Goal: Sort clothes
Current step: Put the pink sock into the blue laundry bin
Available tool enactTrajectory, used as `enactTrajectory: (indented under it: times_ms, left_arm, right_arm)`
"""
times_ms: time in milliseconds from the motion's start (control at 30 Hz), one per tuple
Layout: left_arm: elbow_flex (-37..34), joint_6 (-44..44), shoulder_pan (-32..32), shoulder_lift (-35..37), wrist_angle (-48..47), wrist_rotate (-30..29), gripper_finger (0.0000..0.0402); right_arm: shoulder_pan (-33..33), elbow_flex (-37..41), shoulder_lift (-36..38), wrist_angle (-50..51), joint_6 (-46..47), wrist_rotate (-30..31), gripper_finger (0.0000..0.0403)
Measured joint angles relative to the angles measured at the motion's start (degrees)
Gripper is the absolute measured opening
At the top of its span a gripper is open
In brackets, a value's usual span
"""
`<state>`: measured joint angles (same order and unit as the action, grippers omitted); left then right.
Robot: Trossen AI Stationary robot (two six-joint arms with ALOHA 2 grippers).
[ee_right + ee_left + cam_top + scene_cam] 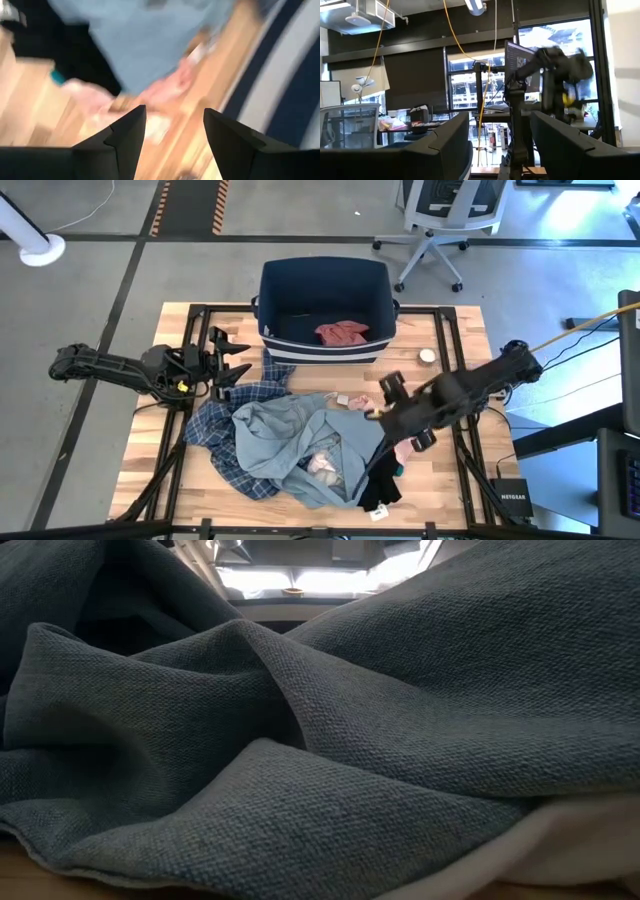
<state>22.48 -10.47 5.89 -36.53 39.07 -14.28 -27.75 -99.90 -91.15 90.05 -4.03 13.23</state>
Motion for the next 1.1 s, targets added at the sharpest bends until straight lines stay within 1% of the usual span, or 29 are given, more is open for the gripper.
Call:
enactTrajectory:
  times_ms: [200,267,333,500,600,767,933,1100]
  left_arm:
    - [0.00,0.01,0.00,0.00,0.19,0.00,0.0208]
    - [0.00,0.01,0.00,0.01,0.21,0.00,0.0208]
    - [0.00,0.01,0.00,0.02,0.21,0.00,0.0208]
    - [0.00,0.01,0.00,0.00,0.40,0.00,0.0208]
    - [0.00,0.04,0.00,0.00,0.49,0.00,0.0208]
    - [0.00,0.14,0.00,0.01,0.54,0.00,0.0208]
    - [0.00,0.08,0.00,0.01,0.53,0.00,0.0208]
    - [0.00,0.01,0.00,0.00,0.52,0.01,0.0208]
  right_arm:
    - [-3.49,14.31,0.28,-0.35,6.92,-2.84,0.0218]
    - [-4.54,18.29,0.42,-1.63,9.60,-5.64,0.0218]
    - [-5.87,21.96,0.42,-4.14,11.54,-8.49,0.0218]
    - [-8.03,30.00,0.42,-14.24,14.36,-11.67,0.0218]
    - [-7.88,34.19,0.35,-19.46,15.51,-11.65,0.0218]
    - [-7.29,40.80,0.26,-24.80,17.38,-7.96,0.0218]
    - [-6.21,46.25,0.26,-29.84,19.85,-9.85,0.0218]
    - [-6.22,50.68,0.26,-33.29,22.08,-9.79,0.0218]
